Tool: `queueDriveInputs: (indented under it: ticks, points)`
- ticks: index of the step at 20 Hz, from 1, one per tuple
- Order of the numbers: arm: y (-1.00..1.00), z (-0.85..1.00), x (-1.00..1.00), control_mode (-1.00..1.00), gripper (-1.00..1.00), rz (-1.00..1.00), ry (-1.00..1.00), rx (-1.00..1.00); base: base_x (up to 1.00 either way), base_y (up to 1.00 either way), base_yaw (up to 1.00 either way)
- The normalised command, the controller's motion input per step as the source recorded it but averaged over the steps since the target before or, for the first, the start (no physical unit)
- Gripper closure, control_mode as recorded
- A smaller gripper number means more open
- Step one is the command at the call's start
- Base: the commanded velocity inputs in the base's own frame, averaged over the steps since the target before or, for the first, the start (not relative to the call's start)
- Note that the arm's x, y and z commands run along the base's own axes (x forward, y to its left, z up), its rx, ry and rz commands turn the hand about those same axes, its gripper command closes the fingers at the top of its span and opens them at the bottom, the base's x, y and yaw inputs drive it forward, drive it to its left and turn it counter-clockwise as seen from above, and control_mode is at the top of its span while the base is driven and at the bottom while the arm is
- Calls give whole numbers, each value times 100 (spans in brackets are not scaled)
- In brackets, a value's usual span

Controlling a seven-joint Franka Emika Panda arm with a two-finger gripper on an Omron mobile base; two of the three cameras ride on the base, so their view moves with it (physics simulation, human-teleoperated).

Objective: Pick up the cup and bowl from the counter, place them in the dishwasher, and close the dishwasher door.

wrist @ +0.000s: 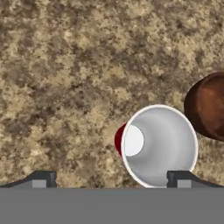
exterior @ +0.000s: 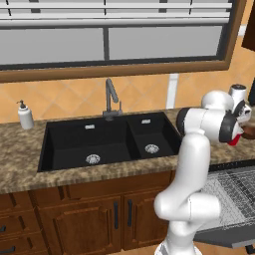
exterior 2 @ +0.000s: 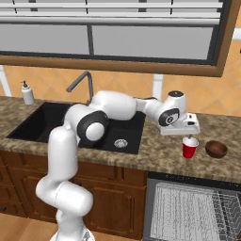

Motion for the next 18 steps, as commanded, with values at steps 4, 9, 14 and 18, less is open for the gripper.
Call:
queueDriveInputs:
  ticks: [4, 9, 14, 18]
  points:
    - [-28, -25, 7, -100, -100, -7, 0, 0, 0, 0, 0]
    - [-11, -21, 20, -100, -100, -1, 0, 0, 0, 0, 0]
    - [-12, -22, 20, -100, -100, 0, 0, 0, 0, 0, 0]
    - [-16, -25, 14, -100, -100, 0, 0, 0, 0, 0, 0]
